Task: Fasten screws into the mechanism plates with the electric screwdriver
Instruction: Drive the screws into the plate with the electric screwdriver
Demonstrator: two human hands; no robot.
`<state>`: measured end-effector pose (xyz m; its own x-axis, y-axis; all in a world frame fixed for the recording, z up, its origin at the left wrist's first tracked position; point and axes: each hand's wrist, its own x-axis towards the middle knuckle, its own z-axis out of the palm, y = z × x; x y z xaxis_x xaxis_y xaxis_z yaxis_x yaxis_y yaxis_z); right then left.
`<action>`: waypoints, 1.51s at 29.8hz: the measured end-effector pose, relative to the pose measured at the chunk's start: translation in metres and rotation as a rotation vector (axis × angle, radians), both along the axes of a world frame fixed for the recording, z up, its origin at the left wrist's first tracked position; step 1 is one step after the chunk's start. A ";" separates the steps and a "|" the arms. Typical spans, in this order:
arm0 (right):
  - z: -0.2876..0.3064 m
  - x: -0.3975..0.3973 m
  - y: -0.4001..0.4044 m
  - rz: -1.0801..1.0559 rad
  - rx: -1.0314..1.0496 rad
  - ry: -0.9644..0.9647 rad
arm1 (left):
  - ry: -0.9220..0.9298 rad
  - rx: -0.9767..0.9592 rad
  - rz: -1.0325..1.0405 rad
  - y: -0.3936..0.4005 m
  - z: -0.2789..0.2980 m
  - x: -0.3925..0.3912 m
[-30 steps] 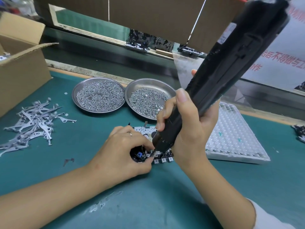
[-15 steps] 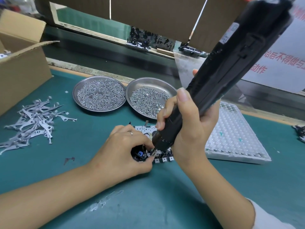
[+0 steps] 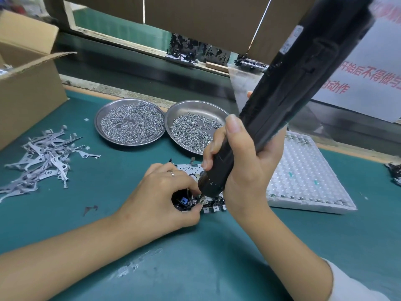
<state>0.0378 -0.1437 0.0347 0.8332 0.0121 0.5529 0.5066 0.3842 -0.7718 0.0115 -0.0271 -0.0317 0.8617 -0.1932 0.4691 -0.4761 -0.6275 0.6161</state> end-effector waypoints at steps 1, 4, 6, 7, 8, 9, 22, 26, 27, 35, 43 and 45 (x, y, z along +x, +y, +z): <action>0.000 0.000 0.000 0.005 -0.001 0.002 | -0.003 -0.002 0.001 0.000 0.000 0.000; -0.001 0.001 -0.001 0.009 -0.002 0.009 | -0.003 -0.003 0.003 0.000 0.000 0.000; -0.001 0.001 -0.001 0.007 -0.005 0.010 | -0.006 -0.003 0.002 0.000 0.000 0.000; -0.001 0.001 -0.001 0.007 -0.006 0.008 | -0.010 -0.004 0.001 0.000 0.000 0.000; -0.001 0.001 -0.001 0.007 -0.007 0.008 | -0.012 -0.004 -0.001 -0.001 0.000 0.000; -0.001 0.001 -0.001 0.006 -0.006 0.008 | -0.015 -0.004 -0.003 -0.001 0.000 0.000; 0.000 0.002 0.000 0.038 -0.018 0.033 | -0.016 -0.015 -0.010 0.001 0.000 0.001; 0.001 0.002 0.000 0.045 -0.020 0.030 | -0.022 -0.032 0.003 -0.001 0.001 0.001; 0.000 0.002 0.000 0.047 -0.023 0.027 | -0.017 -0.031 0.008 -0.001 -0.001 0.001; 0.003 0.001 -0.001 0.033 -0.039 0.050 | 0.001 -0.048 -0.021 -0.001 0.001 -0.001; 0.008 -0.001 -0.001 -0.006 -0.061 0.087 | 0.002 -0.049 -0.019 0.000 -0.005 -0.002; 0.013 0.000 -0.004 -0.056 -0.098 0.045 | 0.000 -0.049 -0.010 0.000 -0.005 -0.002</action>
<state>0.0375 -0.1478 0.0479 0.8581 0.0171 0.5131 0.4889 0.2780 -0.8269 0.0096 -0.0270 -0.0370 0.8597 -0.1790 0.4783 -0.4825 -0.5917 0.6458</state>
